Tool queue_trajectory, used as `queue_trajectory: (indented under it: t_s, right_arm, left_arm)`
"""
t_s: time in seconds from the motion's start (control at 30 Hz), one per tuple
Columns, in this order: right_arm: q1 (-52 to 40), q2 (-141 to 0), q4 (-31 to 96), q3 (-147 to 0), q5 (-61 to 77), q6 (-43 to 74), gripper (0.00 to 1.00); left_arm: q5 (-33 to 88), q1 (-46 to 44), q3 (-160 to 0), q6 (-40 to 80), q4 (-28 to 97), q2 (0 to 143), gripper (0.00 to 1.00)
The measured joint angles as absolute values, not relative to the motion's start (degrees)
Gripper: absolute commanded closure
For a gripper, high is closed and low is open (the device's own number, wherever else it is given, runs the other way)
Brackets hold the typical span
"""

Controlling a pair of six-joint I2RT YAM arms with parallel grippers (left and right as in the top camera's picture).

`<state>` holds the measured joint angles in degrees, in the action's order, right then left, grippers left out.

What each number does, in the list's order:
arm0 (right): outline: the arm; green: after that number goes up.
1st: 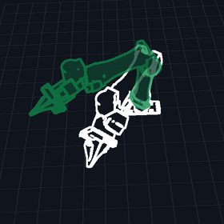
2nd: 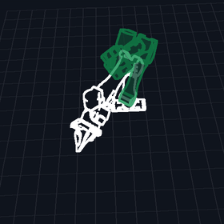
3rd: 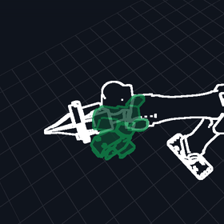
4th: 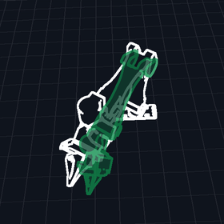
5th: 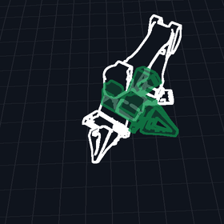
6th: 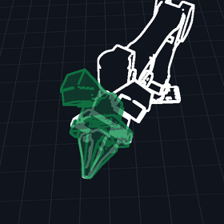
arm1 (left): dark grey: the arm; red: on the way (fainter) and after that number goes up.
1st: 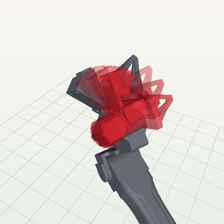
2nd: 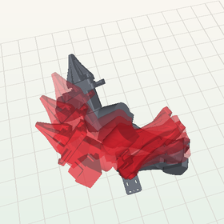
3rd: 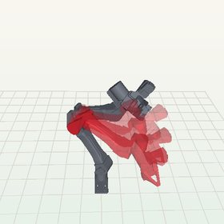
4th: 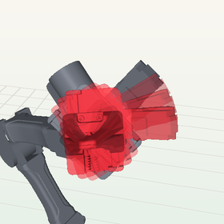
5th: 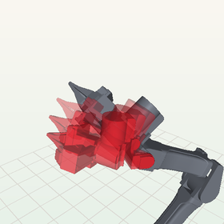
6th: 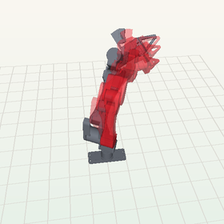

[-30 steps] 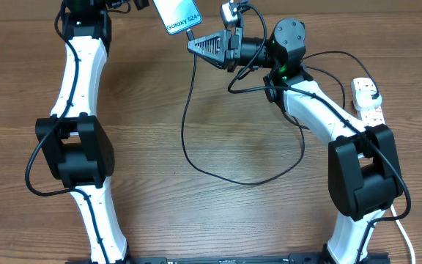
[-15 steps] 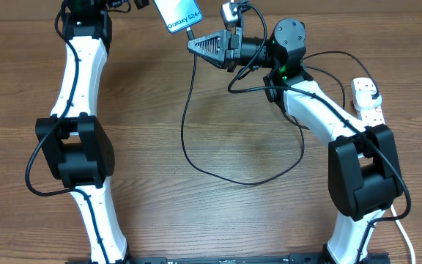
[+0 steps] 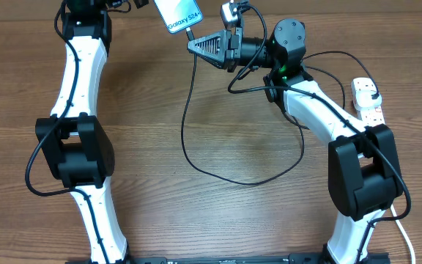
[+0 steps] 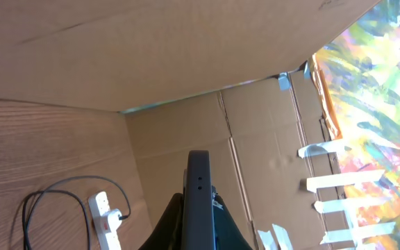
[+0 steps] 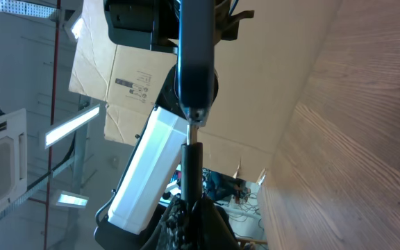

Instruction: Plug charger to phone and switch on socket

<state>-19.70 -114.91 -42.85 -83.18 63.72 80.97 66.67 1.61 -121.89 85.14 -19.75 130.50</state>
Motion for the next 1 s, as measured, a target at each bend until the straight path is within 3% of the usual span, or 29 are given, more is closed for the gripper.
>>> queue_trajectory:
  t_s: [1.0]
  right_arm:
    - [-19.7,-114.9,-42.9,-83.2,63.0,86.1,0.96]
  left_arm:
    - [67.0,1.6,-121.9,86.2,-19.8,130.5,0.96]
